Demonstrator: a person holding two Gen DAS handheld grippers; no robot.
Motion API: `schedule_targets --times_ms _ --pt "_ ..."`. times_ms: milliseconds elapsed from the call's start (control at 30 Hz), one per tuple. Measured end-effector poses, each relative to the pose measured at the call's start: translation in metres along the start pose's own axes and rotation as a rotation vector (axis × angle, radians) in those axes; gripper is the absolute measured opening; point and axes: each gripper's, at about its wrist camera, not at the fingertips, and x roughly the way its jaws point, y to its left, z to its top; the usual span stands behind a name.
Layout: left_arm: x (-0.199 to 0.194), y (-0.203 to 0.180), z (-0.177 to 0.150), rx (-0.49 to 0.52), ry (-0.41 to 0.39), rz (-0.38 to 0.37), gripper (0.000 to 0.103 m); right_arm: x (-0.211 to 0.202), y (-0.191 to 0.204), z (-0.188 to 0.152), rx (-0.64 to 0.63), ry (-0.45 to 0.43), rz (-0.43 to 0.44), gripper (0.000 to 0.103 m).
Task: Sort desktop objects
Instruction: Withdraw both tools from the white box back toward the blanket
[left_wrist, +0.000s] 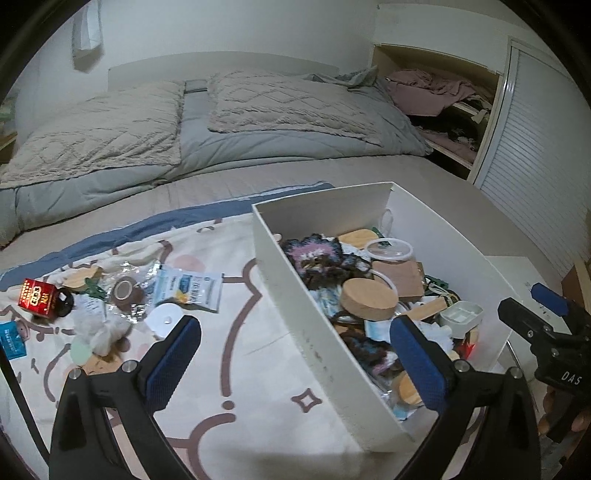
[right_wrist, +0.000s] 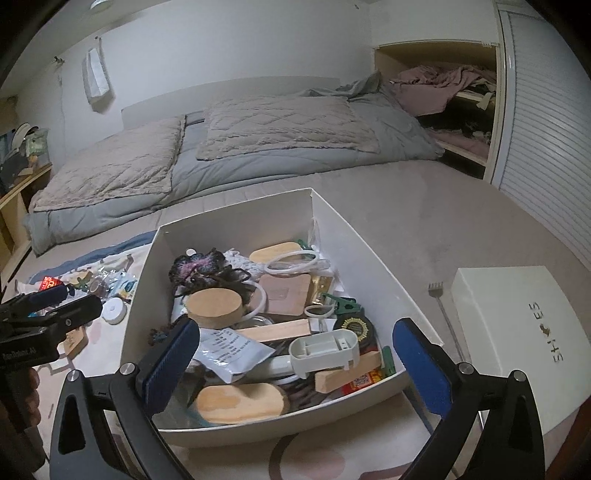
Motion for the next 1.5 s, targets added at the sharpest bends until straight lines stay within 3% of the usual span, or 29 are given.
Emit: schedule_targets --times_ms 1233,1500 --pt "-0.107 0.176 -0.015 -0.062 -0.097 0.259 0.103 -0.01 0.174 0.017 -0.144 -0.034 0.188 0.103" --pt "-0.113 0.221 -0.023 -0.15 -0.106 0.29 0.103 -0.005 0.21 0.015 -0.193 -0.032 0.221 0.103"
